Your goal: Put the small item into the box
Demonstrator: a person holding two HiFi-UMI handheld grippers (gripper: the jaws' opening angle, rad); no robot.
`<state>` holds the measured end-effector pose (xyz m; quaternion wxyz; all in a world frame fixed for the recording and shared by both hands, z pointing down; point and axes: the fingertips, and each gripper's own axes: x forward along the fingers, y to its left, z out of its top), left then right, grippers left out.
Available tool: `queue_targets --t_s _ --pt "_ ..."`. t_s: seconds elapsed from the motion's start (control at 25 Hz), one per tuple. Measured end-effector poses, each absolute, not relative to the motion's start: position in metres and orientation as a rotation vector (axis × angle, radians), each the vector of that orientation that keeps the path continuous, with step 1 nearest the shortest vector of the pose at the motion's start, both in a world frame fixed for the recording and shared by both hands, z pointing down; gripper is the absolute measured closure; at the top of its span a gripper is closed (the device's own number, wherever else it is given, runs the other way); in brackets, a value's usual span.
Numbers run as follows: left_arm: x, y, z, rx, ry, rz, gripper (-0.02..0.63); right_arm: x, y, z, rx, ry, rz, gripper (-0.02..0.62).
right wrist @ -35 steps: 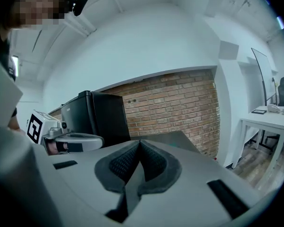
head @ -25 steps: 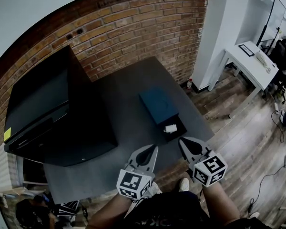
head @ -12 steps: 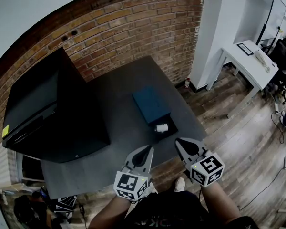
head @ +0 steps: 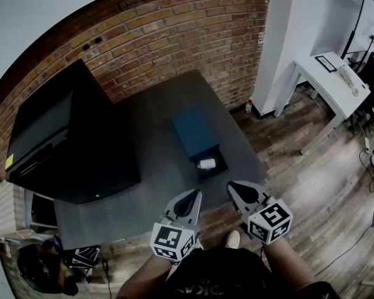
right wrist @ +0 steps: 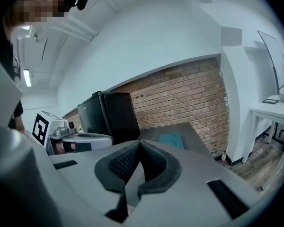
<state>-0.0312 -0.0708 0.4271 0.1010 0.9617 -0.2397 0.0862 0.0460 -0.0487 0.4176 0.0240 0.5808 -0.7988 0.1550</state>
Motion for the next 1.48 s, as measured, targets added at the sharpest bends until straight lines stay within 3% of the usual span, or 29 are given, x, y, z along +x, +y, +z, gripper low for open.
queue_targets --t_s 1.48 --pt "-0.044 -0.076 0.421 2.846 -0.771 0.260 0.572 0.029 -0.059 0.411 1.726 -2.533 0.462 0.577"
